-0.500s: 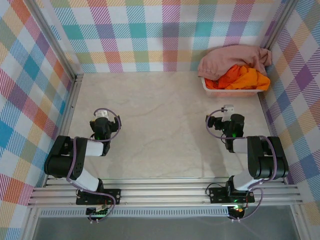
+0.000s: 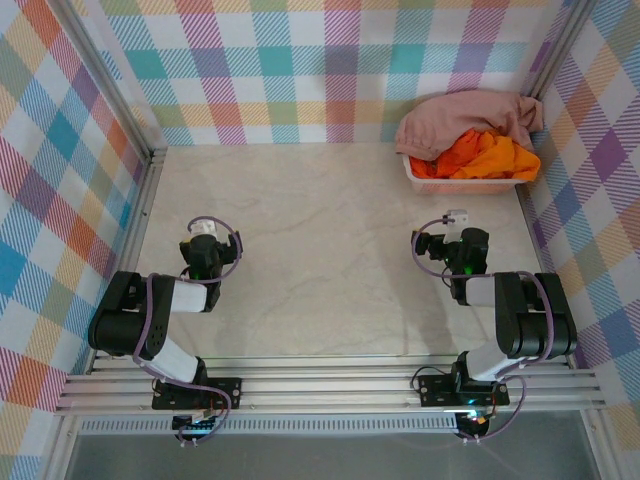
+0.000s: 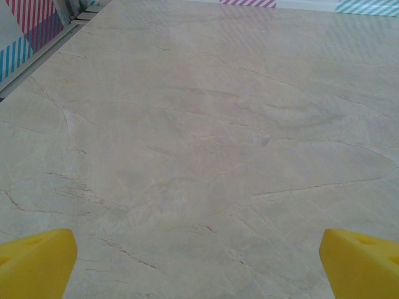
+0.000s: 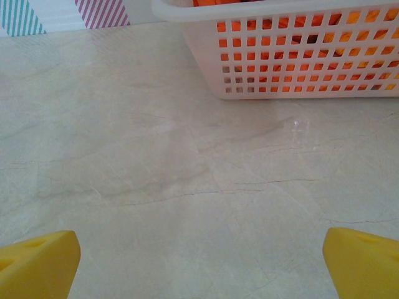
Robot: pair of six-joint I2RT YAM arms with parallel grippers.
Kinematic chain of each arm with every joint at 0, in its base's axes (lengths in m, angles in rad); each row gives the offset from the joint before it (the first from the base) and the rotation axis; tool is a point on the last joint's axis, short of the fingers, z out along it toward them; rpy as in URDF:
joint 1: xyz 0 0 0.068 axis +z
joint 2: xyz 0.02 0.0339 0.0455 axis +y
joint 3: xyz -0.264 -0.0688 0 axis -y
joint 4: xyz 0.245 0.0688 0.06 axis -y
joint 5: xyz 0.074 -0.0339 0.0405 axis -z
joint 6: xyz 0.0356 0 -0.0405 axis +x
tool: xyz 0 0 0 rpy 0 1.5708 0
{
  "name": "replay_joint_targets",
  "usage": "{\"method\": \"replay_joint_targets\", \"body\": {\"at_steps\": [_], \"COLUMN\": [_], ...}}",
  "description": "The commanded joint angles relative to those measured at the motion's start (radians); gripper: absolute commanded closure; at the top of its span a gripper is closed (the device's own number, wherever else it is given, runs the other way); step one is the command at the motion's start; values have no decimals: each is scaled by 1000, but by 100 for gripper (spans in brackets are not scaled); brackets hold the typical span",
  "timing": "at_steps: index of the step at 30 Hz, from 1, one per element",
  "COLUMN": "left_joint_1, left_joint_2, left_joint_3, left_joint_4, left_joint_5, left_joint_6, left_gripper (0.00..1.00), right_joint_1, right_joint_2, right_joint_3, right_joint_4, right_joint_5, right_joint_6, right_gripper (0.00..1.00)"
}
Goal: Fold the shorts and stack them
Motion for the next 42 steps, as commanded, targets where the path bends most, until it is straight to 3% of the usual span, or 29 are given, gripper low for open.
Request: {"method": "replay_joint_targets", "body": {"at_steps": [1, 17, 21, 25, 29, 31, 34, 38, 42], "left_joint_1": [9, 8, 9, 2, 1, 3, 3, 3, 1], "left_joint_2": [1, 0, -79, -339, -603, -691, -763, -771, -772], "left_joint_3": [12, 10, -6, 17, 100, 144, 205, 274, 313], "left_joint_4": [-4, -2, -33, -307, -658, -786, -891, -997, -1080], "left_joint_5": [15, 15, 4, -43, -51, 19, 232, 463, 600], "left_joint_6": [1, 2, 2, -34, -164, -232, -288, -320, -318], "left_gripper": [0, 0, 0, 0, 0, 0, 0, 0, 0], "right_joint_1": [-4, -4, -2, 2, 23, 42, 60, 79, 92], "right_joint_2": [11, 8, -114, -359, -550, -580, -526, -343, -110], "right_joint_3": [24, 12, 45, 71, 156, 233, 409, 669, 931], "right_joint_4": [7, 8, -151, -397, -655, -759, -911, -1043, -1157], "right_joint_5": [3, 12, 35, 30, 20, 36, 62, 111, 179], "right_joint_6": [-6, -4, 7, 30, 67, 86, 99, 102, 131], "right_gripper": [1, 1, 1, 1, 1, 1, 1, 0, 2]}}
